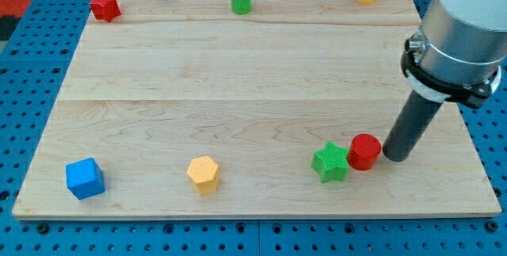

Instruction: Push the red circle slightly up

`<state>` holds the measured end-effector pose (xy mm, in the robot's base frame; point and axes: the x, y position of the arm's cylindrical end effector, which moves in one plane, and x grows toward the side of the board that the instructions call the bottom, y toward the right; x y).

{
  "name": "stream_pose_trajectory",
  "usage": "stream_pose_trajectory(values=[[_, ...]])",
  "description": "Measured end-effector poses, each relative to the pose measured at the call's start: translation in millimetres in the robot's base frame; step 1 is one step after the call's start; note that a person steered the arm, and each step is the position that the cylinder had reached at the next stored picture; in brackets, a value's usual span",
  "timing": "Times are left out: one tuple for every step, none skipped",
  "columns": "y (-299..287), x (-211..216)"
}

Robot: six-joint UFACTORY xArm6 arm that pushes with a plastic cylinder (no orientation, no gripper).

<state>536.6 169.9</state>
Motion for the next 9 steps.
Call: stream_pose_trajectory(values=[[8.3,21.4],[19.8,71.3],[12.0,82.3],[-29.6,77.5],[-71.2,61.1],[-38.0,56.7],[-33.4,29.1],[-41.3,-16.7],[-59.8,-43.8]])
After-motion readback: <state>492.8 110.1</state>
